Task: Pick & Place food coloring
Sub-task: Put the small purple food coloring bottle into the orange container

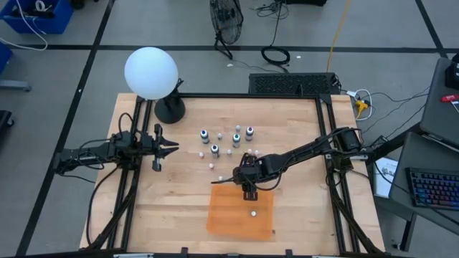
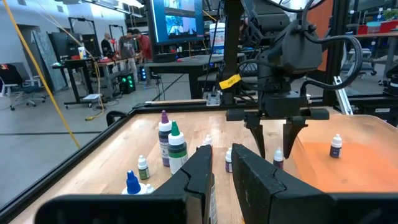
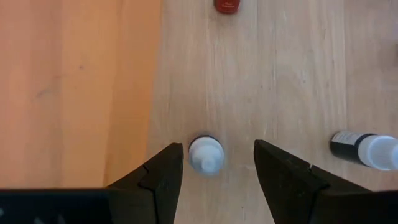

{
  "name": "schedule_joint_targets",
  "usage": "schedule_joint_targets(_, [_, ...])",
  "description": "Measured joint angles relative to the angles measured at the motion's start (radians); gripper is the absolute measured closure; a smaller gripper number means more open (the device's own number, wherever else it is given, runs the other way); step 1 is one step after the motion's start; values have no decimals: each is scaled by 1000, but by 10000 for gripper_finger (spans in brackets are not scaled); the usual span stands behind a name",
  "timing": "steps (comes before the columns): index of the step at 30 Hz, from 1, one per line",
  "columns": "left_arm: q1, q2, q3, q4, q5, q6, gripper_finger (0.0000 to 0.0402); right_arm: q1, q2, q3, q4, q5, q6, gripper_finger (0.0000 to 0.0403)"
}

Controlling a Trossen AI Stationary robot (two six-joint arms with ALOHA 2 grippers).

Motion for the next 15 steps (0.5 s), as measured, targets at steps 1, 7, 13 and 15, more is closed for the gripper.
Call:
schedule_joint_targets(1, [0, 0, 0, 0, 0, 0, 334, 0, 0, 0, 3, 0, 0, 218])
schedule_joint_targets(7, [0, 0, 0, 0, 0, 0, 334, 0, 0, 0, 17, 0, 0, 227])
schedule_joint_targets(13, [0, 0, 0, 0, 0, 0, 334, -14, 0, 0, 15, -53, 0, 269])
schedule_joint_targets(15, [0, 0, 0, 0, 0, 0, 334, -18, 0, 0, 15, -55, 0, 288])
